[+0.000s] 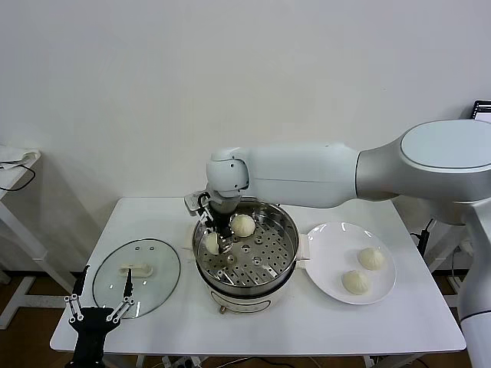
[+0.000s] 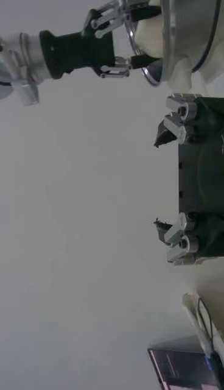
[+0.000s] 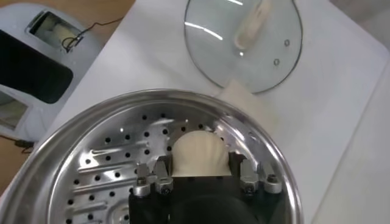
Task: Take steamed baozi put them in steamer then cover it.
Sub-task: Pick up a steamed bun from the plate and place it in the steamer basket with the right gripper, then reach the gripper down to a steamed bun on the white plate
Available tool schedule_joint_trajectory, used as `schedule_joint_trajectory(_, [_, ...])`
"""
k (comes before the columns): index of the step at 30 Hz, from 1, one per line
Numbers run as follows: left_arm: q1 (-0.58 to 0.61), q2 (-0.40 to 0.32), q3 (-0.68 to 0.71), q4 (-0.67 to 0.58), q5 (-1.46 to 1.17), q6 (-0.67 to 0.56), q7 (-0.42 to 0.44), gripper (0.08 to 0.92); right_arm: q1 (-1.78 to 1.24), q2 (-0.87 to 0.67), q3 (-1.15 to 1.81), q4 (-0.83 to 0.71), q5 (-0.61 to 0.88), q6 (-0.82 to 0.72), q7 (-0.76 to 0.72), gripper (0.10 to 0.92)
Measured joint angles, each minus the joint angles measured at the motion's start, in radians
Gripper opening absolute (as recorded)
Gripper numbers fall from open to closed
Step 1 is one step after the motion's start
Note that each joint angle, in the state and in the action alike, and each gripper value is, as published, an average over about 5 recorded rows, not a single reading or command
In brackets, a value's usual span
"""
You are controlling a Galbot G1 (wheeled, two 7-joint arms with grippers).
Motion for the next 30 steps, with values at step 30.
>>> schedule_joint_trajectory(30, [-0.004, -0.010, 0.001, -0.004, 0.014, -0.001, 0.011, 0.823, 0.020, -0.512, 0.228, 0.116, -0.196, 0.189, -0.195, 0.823])
